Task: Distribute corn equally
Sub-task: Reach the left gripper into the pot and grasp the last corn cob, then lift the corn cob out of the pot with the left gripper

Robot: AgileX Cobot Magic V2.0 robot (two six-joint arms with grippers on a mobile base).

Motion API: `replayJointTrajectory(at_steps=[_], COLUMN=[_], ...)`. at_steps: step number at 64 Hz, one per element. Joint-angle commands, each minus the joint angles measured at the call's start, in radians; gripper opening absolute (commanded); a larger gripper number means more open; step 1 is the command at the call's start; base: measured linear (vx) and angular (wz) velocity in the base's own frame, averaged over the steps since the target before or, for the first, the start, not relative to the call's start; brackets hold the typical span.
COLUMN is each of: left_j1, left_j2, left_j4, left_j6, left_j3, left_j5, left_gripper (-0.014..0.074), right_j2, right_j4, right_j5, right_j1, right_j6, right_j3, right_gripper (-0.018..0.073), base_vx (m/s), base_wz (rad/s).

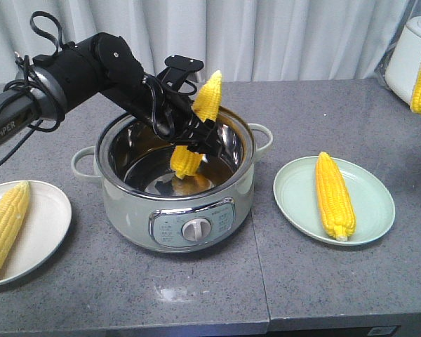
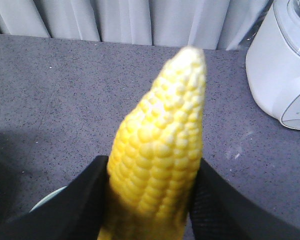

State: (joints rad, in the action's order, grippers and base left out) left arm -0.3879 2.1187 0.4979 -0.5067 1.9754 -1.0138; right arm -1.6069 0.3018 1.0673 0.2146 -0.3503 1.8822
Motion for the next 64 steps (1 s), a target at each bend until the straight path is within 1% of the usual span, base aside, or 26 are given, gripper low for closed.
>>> replayJointTrajectory(at_steps=[1,21,22,24,30,37,43,47,52,57,64], left_j1=[-0.006,-0.006,-0.006,-0.006,-0.006,-0.006,-0.002,0.011,0.036,0.071,0.118], left_j2=[-0.06,-0.074,-0.076,-0.086,-0.118,-0.157,-0.192,-0.216,-0.243,-0.274,-0.321], left_j4=[0.036,0.036,0.036,0.037,0.037,0.03,-0.024,-0.076,-0.138,-0.194,-0.267], left_j6=[0.002,0.004,0.004,0.004,0.005,0.005,0.017,0.065,0.177,0.256,0.295], left_j3=[0.037,0.039,0.039,0.039,0.054,0.099,0.148,0.176,0.211,0.224,0.224], left_j5=[0.048,0.05,0.05,0.053,0.058,0.026,-0.007,-0.024,-0.046,-0.065,-0.099], left_gripper=[0.0432,0.005,0.0017,-0.001,-0.0008,-0.0007,-0.0006,-0.0006,-0.0006,-0.0006,-0.0006], right_j2=[0.042,0.042,0.042,0.042,0.042,0.042,0.042,0.042,0.042,0.042,0.042], right_j4=[0.017,0.017,0.017,0.017,0.017,0.017,0.017,0.017,0.017,0.017,0.017], right_j5=[-0.061,-0.061,-0.061,-0.061,-0.061,-0.061,-0.061,-0.061,-0.061,-0.061,-0.061], right_j1=[0.004,0.004,0.004,0.004,0.004,0.004,0.004,0.004,0.004,0.004,0.004], right_j6=[-0.002,-0.002,-0.002,-0.002,-0.002,-0.002,-0.002,-0.002,-0.002,-0.002,-0.002], right_j3=[0.027,0.027,0.027,0.027,0.027,0.027,0.027,0.027,0.027,0.027,0.027], right_gripper=[0.0216,0.0216,0.0216,0.0216,0.0216,0.0216,0.0216,0.0216,0.0216,0.0216,0.0216], base_vx=[0.0,0.0,0.0,0.0,0.0,0.0,0.0,0.0,0.0,0.0,0.0], base_wz=[0.0,0.0,0.0,0.0,0.0,0.0,0.0,0.0,0.0,0.0,0.0])
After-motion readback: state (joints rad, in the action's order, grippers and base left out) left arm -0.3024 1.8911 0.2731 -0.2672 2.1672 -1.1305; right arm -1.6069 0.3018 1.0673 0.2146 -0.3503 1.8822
